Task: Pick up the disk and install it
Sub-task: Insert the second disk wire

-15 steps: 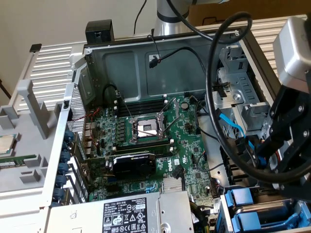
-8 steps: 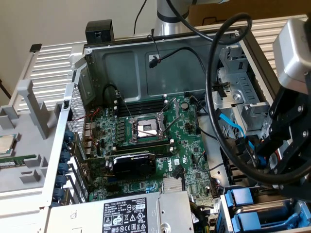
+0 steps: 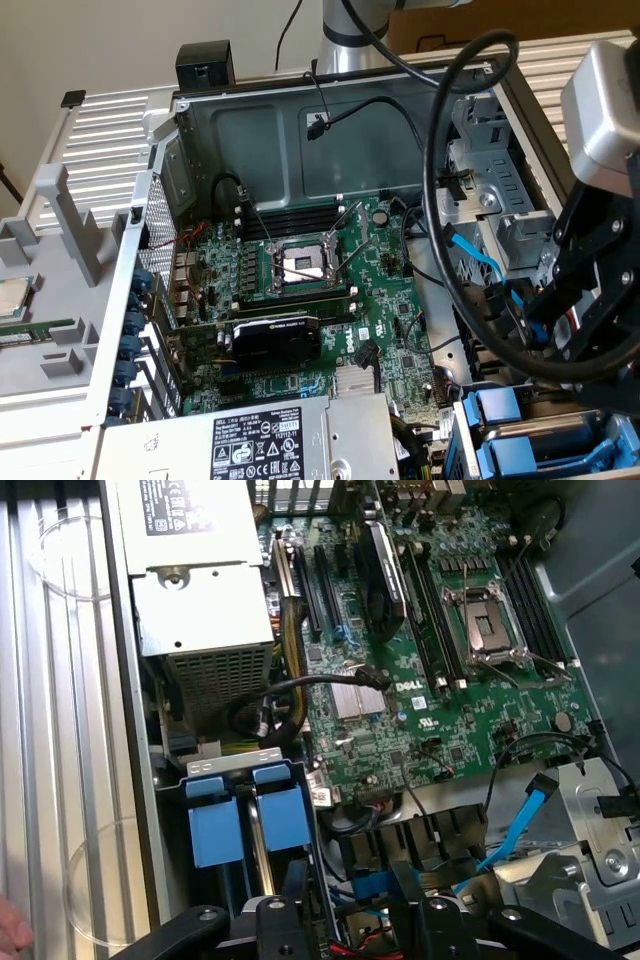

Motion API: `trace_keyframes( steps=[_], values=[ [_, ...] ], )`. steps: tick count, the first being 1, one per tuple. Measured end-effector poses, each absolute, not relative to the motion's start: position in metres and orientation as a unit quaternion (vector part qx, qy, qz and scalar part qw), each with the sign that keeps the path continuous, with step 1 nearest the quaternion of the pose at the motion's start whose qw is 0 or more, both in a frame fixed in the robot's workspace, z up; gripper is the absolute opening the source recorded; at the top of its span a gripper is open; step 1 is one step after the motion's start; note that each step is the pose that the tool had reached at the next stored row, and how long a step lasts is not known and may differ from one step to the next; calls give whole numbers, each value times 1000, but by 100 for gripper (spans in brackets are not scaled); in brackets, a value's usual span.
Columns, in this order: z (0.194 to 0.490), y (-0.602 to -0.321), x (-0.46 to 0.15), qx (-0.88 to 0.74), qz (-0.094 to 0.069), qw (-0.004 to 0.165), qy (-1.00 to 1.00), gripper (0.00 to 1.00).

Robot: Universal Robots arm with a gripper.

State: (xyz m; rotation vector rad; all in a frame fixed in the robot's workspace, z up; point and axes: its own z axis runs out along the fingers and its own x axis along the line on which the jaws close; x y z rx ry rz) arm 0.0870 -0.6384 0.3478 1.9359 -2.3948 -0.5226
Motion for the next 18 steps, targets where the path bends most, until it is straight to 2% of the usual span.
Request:
trace_keyframes(
  steps=[8,11,12,18],
  values=[
    [348,-638,87,620,-168,9,-767,45],
    [348,-638,87,620,-168,9,-767,42],
    [348,-638,87,620,-168,9,-767,35],
    [348,-638,88,620,-169,8,-766,35]
  ],
)
